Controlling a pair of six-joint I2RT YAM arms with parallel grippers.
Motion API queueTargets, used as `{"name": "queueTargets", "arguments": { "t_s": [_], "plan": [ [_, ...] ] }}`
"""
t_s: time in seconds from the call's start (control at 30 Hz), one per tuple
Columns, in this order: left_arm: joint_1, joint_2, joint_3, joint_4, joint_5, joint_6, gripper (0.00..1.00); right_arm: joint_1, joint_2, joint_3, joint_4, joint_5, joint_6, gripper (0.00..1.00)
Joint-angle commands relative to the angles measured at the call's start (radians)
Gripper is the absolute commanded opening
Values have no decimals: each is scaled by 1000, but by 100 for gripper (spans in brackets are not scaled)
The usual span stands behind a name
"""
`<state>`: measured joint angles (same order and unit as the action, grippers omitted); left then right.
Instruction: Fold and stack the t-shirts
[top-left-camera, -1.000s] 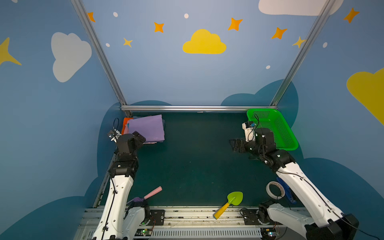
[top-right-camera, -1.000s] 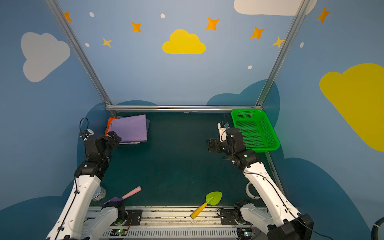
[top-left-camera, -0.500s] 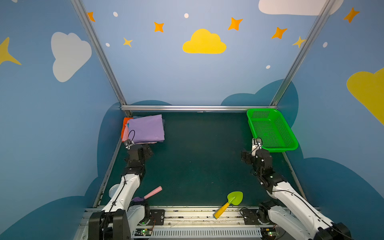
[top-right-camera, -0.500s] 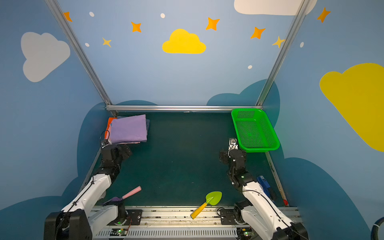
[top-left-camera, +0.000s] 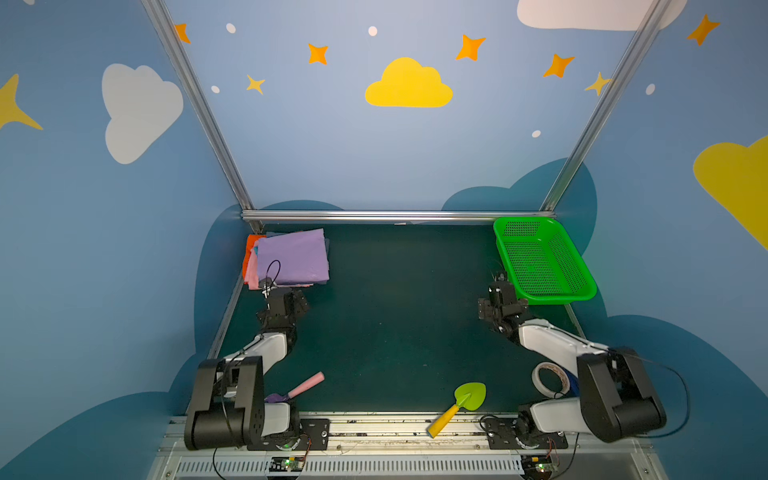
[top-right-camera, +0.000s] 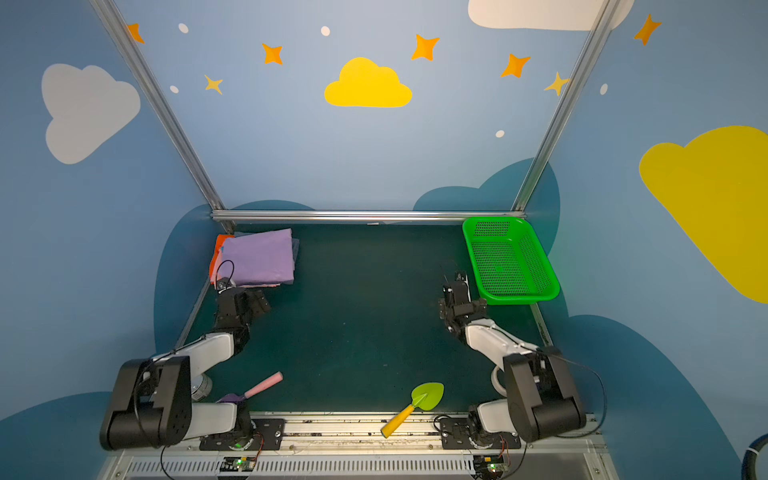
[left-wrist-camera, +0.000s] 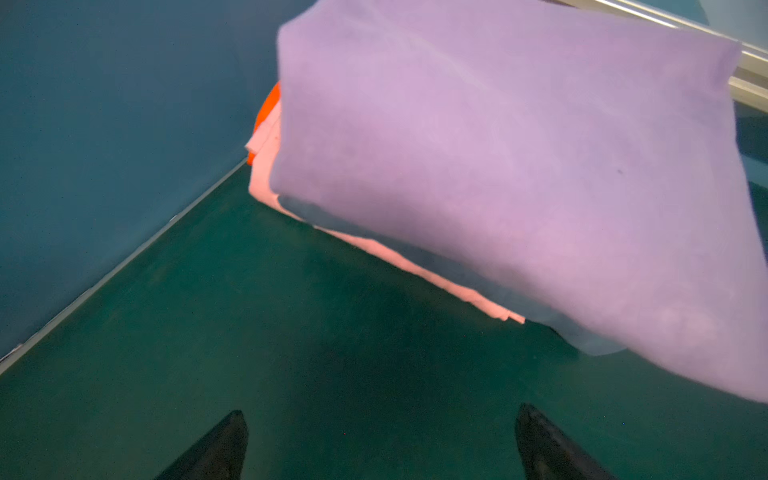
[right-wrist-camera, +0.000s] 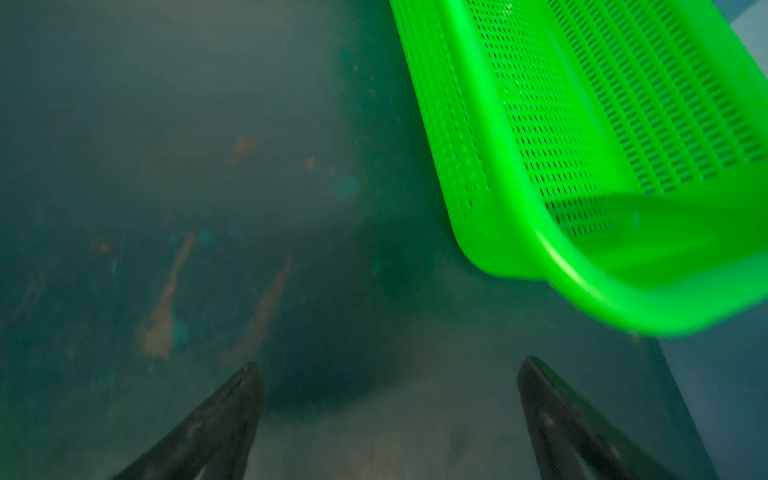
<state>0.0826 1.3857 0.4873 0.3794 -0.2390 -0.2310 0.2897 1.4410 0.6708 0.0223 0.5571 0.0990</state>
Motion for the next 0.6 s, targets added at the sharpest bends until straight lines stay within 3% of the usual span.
{"name": "queueTargets", "arguments": {
  "t_s": [0.0, 0.17, 0.27, 0.37, 0.47, 0.53, 0.57],
  "plan": [
    [6, 73, 68, 50, 75, 59, 100, -6, 98, 118, -64, 50, -34, 96],
    [-20, 103, 53, 126, 152, 122, 100, -16, 220, 213, -49, 21, -126, 96],
    [-30, 104, -29, 262, 227, 173, 100, -26, 221, 212, 19, -24, -124, 96],
    [-30, 157, -133, 525, 170, 121, 100, -84, 201, 181, 87, -161, -130, 96],
    [-31, 116, -84, 357, 173, 150, 100, -182, 145, 156, 56, -310, -19, 96],
    [-32, 135, -105, 437, 166, 121, 100, -237, 58, 32, 190, -434, -12, 96],
    [-32, 121, -90, 389, 175, 146, 100, -262, 15, -57, 285, -482, -9, 96]
  ]
}}
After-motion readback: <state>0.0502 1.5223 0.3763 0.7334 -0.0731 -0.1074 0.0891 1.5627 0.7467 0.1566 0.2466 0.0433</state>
